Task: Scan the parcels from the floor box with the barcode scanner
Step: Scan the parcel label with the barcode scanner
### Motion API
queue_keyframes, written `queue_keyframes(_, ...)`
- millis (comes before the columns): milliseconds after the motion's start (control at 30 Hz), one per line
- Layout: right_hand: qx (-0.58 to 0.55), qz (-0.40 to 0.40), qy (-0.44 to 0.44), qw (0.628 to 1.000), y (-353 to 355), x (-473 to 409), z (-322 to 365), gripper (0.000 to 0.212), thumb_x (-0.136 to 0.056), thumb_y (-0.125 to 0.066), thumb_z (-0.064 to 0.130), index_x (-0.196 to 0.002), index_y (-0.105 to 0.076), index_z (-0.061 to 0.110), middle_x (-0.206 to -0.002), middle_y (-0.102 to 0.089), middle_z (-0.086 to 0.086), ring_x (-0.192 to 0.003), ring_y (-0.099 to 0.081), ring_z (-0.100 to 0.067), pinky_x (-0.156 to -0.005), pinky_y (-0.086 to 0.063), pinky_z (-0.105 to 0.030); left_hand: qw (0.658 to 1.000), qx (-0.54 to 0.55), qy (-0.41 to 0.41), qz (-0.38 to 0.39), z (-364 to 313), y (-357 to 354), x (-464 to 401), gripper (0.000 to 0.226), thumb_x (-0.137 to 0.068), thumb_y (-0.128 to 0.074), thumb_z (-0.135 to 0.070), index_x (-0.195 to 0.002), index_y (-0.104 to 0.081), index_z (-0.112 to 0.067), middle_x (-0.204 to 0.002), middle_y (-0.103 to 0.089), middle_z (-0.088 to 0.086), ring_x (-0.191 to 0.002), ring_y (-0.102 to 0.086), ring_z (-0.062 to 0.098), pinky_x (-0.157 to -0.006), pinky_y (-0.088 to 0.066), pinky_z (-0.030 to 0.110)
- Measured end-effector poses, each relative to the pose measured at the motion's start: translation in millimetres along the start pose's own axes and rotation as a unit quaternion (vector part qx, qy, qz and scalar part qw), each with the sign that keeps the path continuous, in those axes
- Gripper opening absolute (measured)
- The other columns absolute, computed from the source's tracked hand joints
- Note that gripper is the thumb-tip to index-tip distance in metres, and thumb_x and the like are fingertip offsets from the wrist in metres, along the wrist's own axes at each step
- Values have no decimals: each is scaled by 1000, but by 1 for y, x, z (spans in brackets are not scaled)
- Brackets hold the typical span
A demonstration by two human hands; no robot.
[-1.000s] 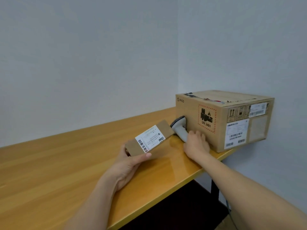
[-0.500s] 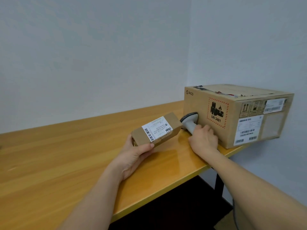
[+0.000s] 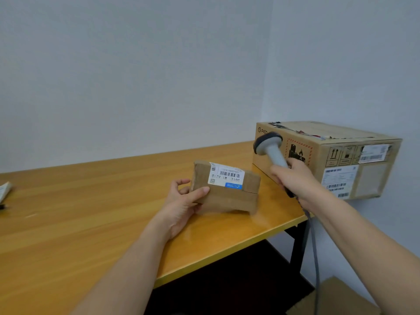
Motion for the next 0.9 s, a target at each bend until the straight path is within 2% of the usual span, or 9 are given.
queue_keyframes(100,-135,37,2,990,5,14,14,36,-87,-61,12,-122,-53,9,-92,-60,-8,-68,-61,-14,-55,-45,-26,999,15,14,37,-3,0,2,60,-63,-85,-15,-109,-48,-16,-90,-72,5,-83,-59,21,-71,-44,32)
queue_keyframes(200,-174,79,6,982,4,28,21,39,-86,-70,17,-121,-53,11,-101,-63,-9,-59,-60,-9,-54,-45,-24,996,44,27,68,-4,3,3,53,-68,-78,-22,-116,-57,-12,-94,-69,6,-92,-63,27,-79,-53,36)
queue_keyframes(267,-169,107,12,980,1,37,26,43,-84,-74,22,-121,-53,12,-105,-67,-11,-55,-55,-8,-56,-45,-26,994,65,29,77,-4,2,4,51,-75,-76,-19,-122,-58,-9,-99,-68,8,-94,-65,28,-81,-56,37)
queue_keyframes(367,-102,147,33,983,-7,50,32,50,-79,-79,25,-120,-53,15,-97,-68,-1,-56,-53,-7,-58,-48,-23,994,77,26,70,-5,-2,6,50,-78,-70,-17,-125,-56,-7,-101,-70,8,-97,-64,28,-96,-51,44)
queue_keyframes(433,-59,160,52,984,-16,57,34,56,-75,-82,23,-120,-51,19,-101,-69,2,-56,-54,-6,-57,-49,-21,993,105,20,49,-5,-5,6,54,-74,-72,-14,-122,-49,-6,-107,-70,13,-100,-64,30,-94,-53,43)
queue_keyframes(567,-32,122,84,988,-30,62,39,65,-68,-88,21,-120,-49,20,-106,-66,3,-70,-64,-11,-64,-57,-26,995,84,18,50,-5,-14,10,77,-60,-87,-19,-123,-43,-9,-125,-62,20,-107,-66,29,-77,-59,38)
queue_keyframes(700,-19,81,91,992,-44,61,41,69,-66,-89,25,-120,-46,22,-109,-64,1,-93,-67,-18,-82,-59,-41,988,-39,42,145,-1,-20,18,104,-49,-93,-30,-133,-32,-39,-127,-63,1,-108,-67,21,-75,-58,39)
queue_keyframes(767,-12,69,96,993,-50,60,42,68,-66,-89,28,-119,-46,22,-111,-63,0,-95,-66,-18,-83,-58,-42,987,-37,33,151,0,-20,17,113,-43,-95,-33,-135,-28,-40,-125,-64,-2,-106,-67,18,-77,-58,41)
queue_keyframes(900,-8,55,111,992,-65,63,42,58,-75,-81,31,-118,-43,23,-107,-61,3,-93,-65,-14,-80,-58,-40,992,-53,-11,114,4,-18,8,125,-36,-97,-38,-139,-26,-37,-128,-62,-3,-113,-63,19,-95,-51,47)
Point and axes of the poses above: each hand's wrist, its own x-axis away from the middle knuckle, its own y-axis out of the back of the hand, z = x × y, the point moved 1 cm from there along -x, towards the middle knuckle
